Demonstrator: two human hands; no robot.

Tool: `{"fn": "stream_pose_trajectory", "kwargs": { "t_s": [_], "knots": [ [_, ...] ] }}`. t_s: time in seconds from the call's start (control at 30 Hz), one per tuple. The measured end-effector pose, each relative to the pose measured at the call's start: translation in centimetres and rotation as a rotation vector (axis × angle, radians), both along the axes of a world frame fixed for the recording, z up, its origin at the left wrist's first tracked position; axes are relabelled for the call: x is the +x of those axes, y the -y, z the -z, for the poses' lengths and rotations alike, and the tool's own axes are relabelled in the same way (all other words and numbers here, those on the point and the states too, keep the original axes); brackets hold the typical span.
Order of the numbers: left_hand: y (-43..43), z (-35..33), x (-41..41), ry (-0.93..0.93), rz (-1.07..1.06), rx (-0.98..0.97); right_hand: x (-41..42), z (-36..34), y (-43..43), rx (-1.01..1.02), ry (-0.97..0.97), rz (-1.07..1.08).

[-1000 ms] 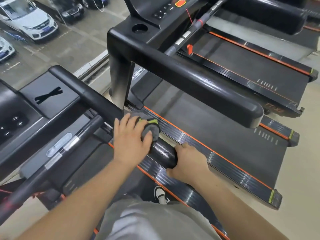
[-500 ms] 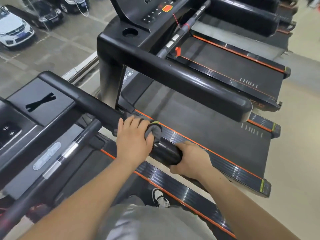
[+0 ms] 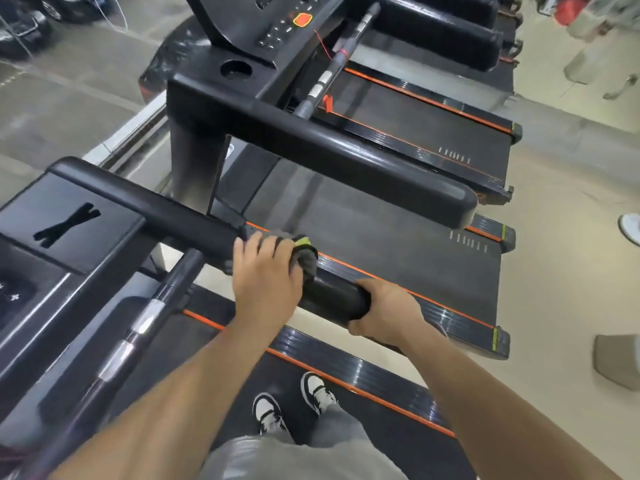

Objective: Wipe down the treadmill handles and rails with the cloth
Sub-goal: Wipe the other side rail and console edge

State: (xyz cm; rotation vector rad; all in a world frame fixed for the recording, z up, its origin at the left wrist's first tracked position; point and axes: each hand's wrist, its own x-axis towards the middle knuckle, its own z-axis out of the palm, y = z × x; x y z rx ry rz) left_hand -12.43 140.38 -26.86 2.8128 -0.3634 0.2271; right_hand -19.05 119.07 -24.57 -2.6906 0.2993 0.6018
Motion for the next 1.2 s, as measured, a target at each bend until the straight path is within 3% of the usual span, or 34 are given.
{"fn": "stream_pose_trajectory", "kwargs": {
  "t_s": [0.13,0.23,0.3,0.37,0.43,0.5,0.57,0.63,0.73,0.83,0.93,1.0,1.13,1.2],
  "knots": [
    [3.0,1.5,-5.1,-0.003,0.487,-0.067,-0.6,0.2,-0.3,-0.036,0.042,0.033],
    [-0.8,0.6,-1.3,-0.065,0.695,-0.068,-0.7,0.3,-0.1,-0.048,0.032,0.021],
    [-2.6,-0.1,1.0,-0.086,0.595,-0.047,-0.8,0.2,0.1,-0.060,0.018,-0.026],
    [-2.9,-0.4,1.7,-0.084,0.306,-0.094,-0.8,0.1,0.4,-0.047,0.014,-0.078],
    [-0.8,-0.6,0.6,-0.081,0.045,-0.049,-0.5,-0.2,1.6,0.057,-0.034,-0.116],
    [3.1,-0.6,-2.3,-0.058,-0.045,0.007,-0.3,-0.9,3.5,0.166,-0.153,-0.179],
    [6.4,0.1,-5.5,-0.031,0.052,-0.040,-0.7,-1.6,5.6,0.125,-0.173,-0.280],
    [7.3,0.9,-7.4,-0.019,0.298,-0.058,-1.7,-1.5,7.8,0.093,-0.126,-0.304],
    [5.2,1.1,-5.2,-0.043,0.464,-0.006,-3.9,-0.1,10.7,0.110,-0.094,-0.283],
    [5.9,0.6,-3.6,-0.050,0.143,-0.074,-5.7,1.2,12.5,0.186,-0.029,-0.304],
    [12.2,0.5,-6.9,-0.053,-0.256,-0.160,-6.5,2.0,13.7,0.277,0.070,-0.308],
    [15.7,1.4,-10.5,-0.040,-0.147,-0.158,-7.4,2.6,14.3,0.362,0.091,-0.273],
    [13.8,2.5,-11.8,-0.009,0.443,-0.036,-8.6,4.4,15.2,0.441,0.054,-0.172],
    [11.8,1.8,-9.2,-0.028,0.424,0.009,-8.7,4.4,15.6,0.495,0.062,-0.171]
  ]
}}
